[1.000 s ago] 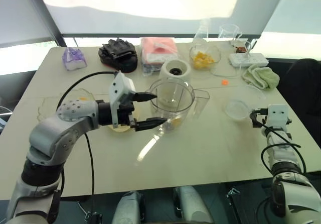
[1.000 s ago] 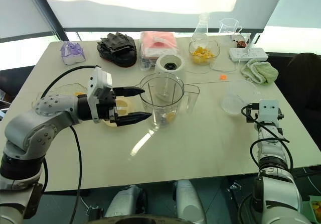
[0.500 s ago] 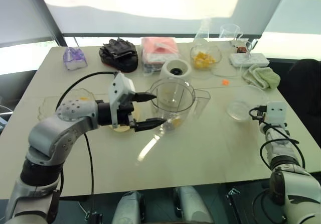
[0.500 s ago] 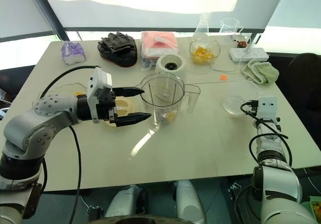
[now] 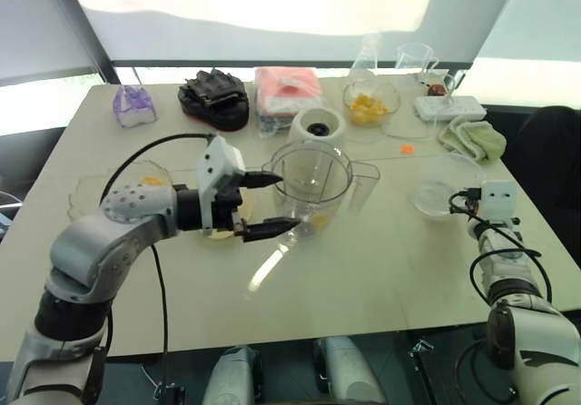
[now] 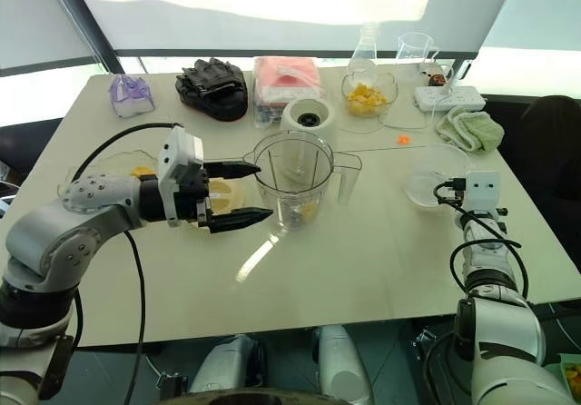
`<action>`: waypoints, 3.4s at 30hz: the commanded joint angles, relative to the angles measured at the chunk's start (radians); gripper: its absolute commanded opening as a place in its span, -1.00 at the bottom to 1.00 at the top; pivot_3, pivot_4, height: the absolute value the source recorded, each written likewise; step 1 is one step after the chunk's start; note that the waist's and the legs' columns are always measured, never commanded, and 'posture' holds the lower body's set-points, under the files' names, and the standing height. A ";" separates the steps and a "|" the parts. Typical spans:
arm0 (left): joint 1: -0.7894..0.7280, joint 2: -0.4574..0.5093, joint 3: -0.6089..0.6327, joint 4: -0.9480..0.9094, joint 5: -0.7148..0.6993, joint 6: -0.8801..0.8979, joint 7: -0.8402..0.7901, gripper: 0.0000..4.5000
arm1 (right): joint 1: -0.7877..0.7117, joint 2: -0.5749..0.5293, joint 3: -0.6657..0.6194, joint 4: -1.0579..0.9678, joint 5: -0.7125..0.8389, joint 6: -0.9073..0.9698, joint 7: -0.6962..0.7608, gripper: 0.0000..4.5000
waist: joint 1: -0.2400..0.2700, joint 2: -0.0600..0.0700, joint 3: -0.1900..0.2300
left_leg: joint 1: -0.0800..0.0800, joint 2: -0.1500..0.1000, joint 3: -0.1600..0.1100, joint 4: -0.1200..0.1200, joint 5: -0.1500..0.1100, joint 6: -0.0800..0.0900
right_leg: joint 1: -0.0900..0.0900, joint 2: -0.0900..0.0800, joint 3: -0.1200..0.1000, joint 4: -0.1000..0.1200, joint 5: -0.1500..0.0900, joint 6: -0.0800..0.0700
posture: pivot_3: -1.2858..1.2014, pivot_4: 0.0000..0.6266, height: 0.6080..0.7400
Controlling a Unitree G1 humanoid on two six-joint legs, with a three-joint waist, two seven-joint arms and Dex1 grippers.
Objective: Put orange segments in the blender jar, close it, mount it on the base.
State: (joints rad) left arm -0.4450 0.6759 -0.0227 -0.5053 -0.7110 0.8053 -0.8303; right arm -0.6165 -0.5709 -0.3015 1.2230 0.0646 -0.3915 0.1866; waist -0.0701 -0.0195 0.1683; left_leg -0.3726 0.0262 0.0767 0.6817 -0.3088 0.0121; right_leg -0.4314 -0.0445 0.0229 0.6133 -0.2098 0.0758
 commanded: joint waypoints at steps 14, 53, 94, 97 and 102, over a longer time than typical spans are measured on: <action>-0.008 -0.005 -0.008 -0.019 0.001 -0.016 -0.002 1.00 | 0.132 0.078 -0.032 -0.235 0.079 0.004 -0.012 -0.99 | 0.001 0.000 0.000 | 0.000 0.000 0.000 0.000 0.000 0.000 | 0.000 0.000 0.000 0.000 0.000 0.000 | 0.03 -0.52 1.00; -0.005 -0.020 -0.035 -0.006 0.024 -0.030 -0.015 1.00 | 0.285 0.128 -0.069 -0.562 0.070 0.180 -0.152 0.75 | 0.002 0.001 0.000 | -0.001 0.000 0.000 -0.001 0.000 0.000 | -0.002 0.000 0.000 0.001 0.000 0.000 | 0.03 -0.52 1.00; 0.016 0.048 -0.013 -0.031 0.001 -0.006 -0.043 1.00 | 0.023 -0.015 0.023 -0.023 0.012 0.005 0.066 -0.97 | 0.002 0.000 0.001 | -0.001 0.000 0.000 -0.001 0.000 0.000 | -0.001 0.000 0.000 0.000 0.000 0.000 | 0.03 -0.52 1.00; 0.016 0.051 -0.015 -0.030 0.000 -0.007 -0.044 1.00 | 0.013 -0.018 0.020 -0.012 0.016 0.007 0.072 -0.97 | 0.002 0.000 0.001 | -0.001 -0.001 0.000 -0.001 0.000 0.000 | -0.001 -0.001 0.000 0.000 0.000 0.000 | 0.03 -0.52 1.00; 0.018 0.057 -0.015 -0.031 -0.001 -0.005 -0.045 1.00 | 0.001 -0.006 -0.021 -0.022 0.068 0.025 0.102 -0.97 | 0.001 0.000 0.001 | -0.001 -0.001 0.000 -0.001 0.000 0.000 | -0.001 0.000 0.000 0.000 0.000 0.000 | 0.03 -0.52 1.00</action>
State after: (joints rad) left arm -0.4272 0.7230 -0.0588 -0.5086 -0.7010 0.8015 -0.8725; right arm -0.5946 -0.5690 -0.2875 1.2120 0.0959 -0.3698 0.2799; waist -0.0687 -0.0196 0.1693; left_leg -0.3733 0.0257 0.0768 0.6810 -0.3088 0.0121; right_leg -0.4325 -0.0450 0.0233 0.6131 -0.2100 0.0760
